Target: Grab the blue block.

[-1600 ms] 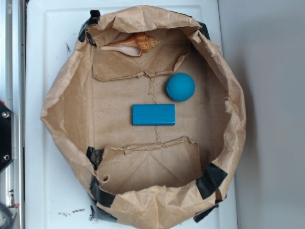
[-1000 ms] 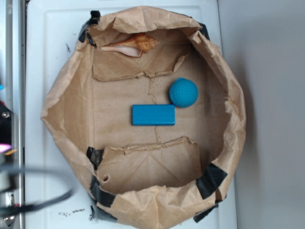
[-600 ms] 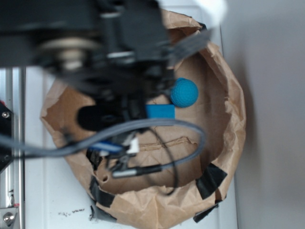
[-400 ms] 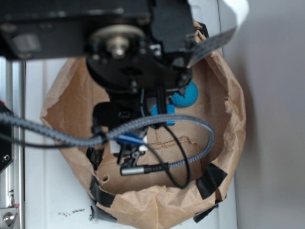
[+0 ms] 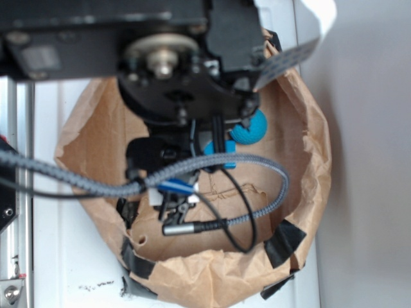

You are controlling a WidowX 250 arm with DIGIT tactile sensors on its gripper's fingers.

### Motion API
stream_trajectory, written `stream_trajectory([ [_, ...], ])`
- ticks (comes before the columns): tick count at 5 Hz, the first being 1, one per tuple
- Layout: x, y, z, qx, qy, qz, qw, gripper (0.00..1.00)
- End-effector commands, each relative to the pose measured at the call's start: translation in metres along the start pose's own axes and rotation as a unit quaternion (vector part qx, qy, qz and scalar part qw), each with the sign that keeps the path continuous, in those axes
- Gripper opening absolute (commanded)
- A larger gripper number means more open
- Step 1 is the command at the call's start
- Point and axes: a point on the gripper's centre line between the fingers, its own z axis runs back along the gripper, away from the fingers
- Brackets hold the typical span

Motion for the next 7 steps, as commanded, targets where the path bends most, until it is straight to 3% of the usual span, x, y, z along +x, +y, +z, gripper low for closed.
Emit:
stream_trajectory([
  [1,0.004,0.007,-0.078,0.036,-0.034,-0.091,0.995,1.0],
  [3,0.026,0.011,-0.129,0.049,-0.023,-0.091,0.994,1.0],
  [4,0.035,0.015,-0.135,0.054,-0.017,-0.078,0.995,1.0],
  [5,0.039,0.015,-0.131,0.039,-0.009,-0.06,0.997,1.0],
  [7,0.043,0.017,-0.15,0.049,-0.003,-0.041,0.998,1.0],
])
